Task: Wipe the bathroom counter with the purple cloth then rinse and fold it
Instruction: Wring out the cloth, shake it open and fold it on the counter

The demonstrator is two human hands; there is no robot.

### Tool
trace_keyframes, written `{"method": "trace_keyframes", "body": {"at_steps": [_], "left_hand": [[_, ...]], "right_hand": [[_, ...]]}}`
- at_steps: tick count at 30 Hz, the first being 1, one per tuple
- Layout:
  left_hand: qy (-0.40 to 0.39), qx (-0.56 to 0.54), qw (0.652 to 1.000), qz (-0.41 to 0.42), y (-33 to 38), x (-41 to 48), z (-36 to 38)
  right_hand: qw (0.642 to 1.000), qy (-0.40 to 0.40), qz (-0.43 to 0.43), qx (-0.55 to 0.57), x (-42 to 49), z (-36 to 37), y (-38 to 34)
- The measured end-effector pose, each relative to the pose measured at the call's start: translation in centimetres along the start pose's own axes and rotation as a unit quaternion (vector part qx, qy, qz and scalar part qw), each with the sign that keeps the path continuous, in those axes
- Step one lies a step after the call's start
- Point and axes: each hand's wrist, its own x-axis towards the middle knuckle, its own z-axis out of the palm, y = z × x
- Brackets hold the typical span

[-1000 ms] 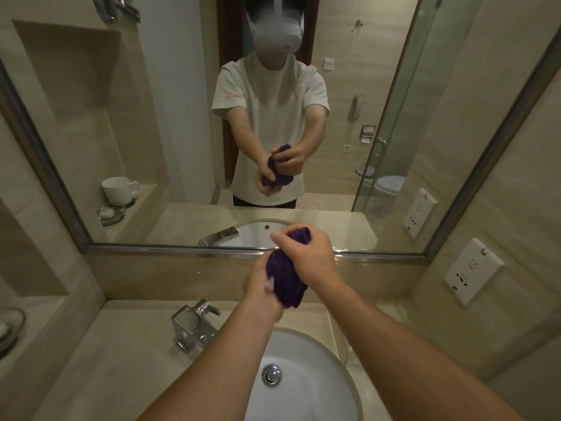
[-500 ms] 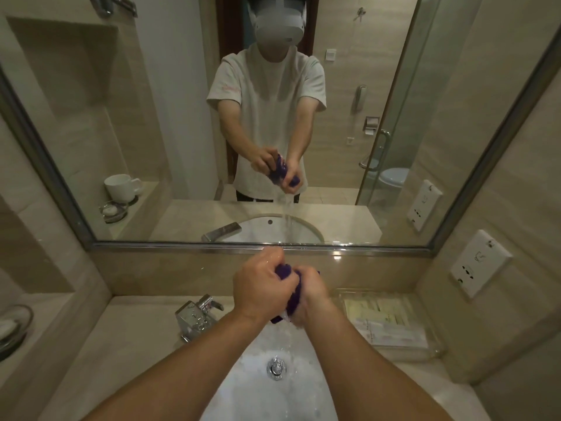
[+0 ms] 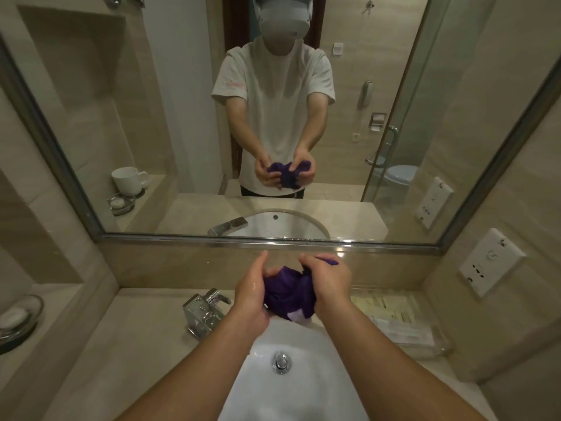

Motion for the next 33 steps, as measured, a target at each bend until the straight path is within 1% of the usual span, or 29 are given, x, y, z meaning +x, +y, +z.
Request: {"method": "trace_keyframes", "body": {"at_steps": [2,3,4,6,8,9,10,11,12,13,14,15,16,17,18,19,20,21,22,23,24,25,26,27,28,30,31,32,33], "left_hand": [[-0.013,-0.025,0.999,-0.037,-0.5,0.2,-0.2],[-0.017,-0.017,0.998,-0.063,-0.8,0.1,-0.2],[-0.021,-0.005,0.995,-0.100,-1.0,0.1,-0.2],[-0.067,-0.018,0.980,-0.185,-1.2,0.2,-0.6],[-0.153,-0.103,0.953,-0.239,-1.0,0.5,-1.0],[-0.186,-0.137,0.944,-0.235,-0.9,0.8,-1.0],[-0.197,-0.161,0.941,-0.221,-0.6,0.9,-0.8],[-0.183,-0.173,0.947,-0.198,-0.5,1.2,-0.4],[-0.163,-0.181,0.955,-0.169,-0.5,1.4,0.3],[-0.134,-0.185,0.964,-0.134,-0.4,1.3,0.9],[-0.098,-0.177,0.975,-0.091,-0.5,1.2,1.6],[-0.041,-0.145,0.988,-0.031,-0.8,1.1,2.0],[0.031,-0.074,0.995,0.051,-1.1,1.1,2.1],[0.091,0.029,0.984,0.153,-1.3,0.8,2.1],[0.115,0.140,0.949,0.257,-1.4,0.5,1.9],[0.109,0.249,0.894,0.356,-1.6,0.6,1.7],[0.087,0.332,0.830,0.440,-1.6,0.7,1.4],[0.059,0.394,0.766,0.505,-1.6,1.0,1.1],[0.030,0.439,0.705,0.556,-1.4,1.3,0.9],[0.000,0.472,0.654,0.592,-1.2,1.5,0.8],[-0.034,0.492,0.615,0.616,-1.0,1.6,0.7],[-0.061,0.505,0.583,0.634,-0.6,1.6,0.7],[-0.082,0.515,0.559,0.645,-0.4,1.7,0.6],[-0.095,0.522,0.543,0.651,-0.3,1.9,0.6],[-0.105,0.527,0.536,0.652,-0.1,2.1,0.5],[-0.116,0.537,0.541,0.637,0.0,2.6,0.2],[-0.115,0.544,0.553,0.620,0.1,2.8,0.1],[-0.107,0.552,0.575,0.594,0.0,3.0,-0.1],[-0.091,0.556,0.610,0.557,-0.1,3.0,-0.2]], "right_hand": [[0.997,0.014,-0.065,-0.035,-0.3,-0.1,-0.4],[0.992,0.009,-0.108,-0.065,-0.6,0.0,-0.8],[0.981,-0.013,-0.158,-0.108,-1.0,0.0,-1.1],[0.940,-0.095,-0.266,-0.193,-1.9,0.1,-1.9],[0.879,-0.181,-0.345,-0.274,-2.4,0.0,-2.7],[0.849,-0.212,-0.368,-0.315,-2.4,0.0,-3.1],[0.830,-0.236,-0.375,-0.338,-2.5,0.0,-3.4],[0.831,-0.250,-0.369,-0.332,-2.6,0.1,-3.6],[0.852,-0.247,-0.356,-0.293,-2.8,0.3,-3.7],[0.885,-0.221,-0.334,-0.235,-3.0,0.6,-3.6],[0.923,-0.171,-0.298,-0.174,-3.0,0.8,-3.2],[0.959,-0.106,-0.240,-0.106,-3.0,1.0,-2.8],[0.986,-0.038,-0.158,-0.028,-2.8,1.1,-2.2],[0.996,0.018,-0.067,0.051,-2.6,1.0,-1.7],[0.991,0.055,0.018,0.118,-2.1,0.9,-1.1],[0.978,0.066,0.087,0.176,-1.6,0.6,-0.4],[0.965,0.050,0.151,0.209,-1.1,0.3,0.1],[0.956,0.021,0.207,0.209,-0.9,0.0,0.5],[0.950,-0.017,0.252,0.186,-0.8,-0.3,0.6],[0.947,-0.053,0.279,0.148,-0.9,-0.6,0.6],[0.945,-0.090,0.289,0.121,-0.6,-0.7,0.6],[0.945,-0.115,0.292,0.093,-0.3,-0.9,0.4],[0.940,-0.141,0.301,0.074,0.0,-1.0,0.0],[0.940,-0.150,0.303,0.040,0.0,-1.0,-0.4],[0.940,-0.152,0.305,0.015,0.3,-0.9,-0.3],[0.940,-0.144,0.310,-0.014,0.6,-0.6,-0.1],[0.940,-0.133,0.313,-0.019,0.8,-0.4,0.2],[0.943,-0.136,0.303,-0.016,1.1,-0.2,0.6],[0.946,-0.135,0.295,-0.013,1.3,-0.1,0.8]]}}
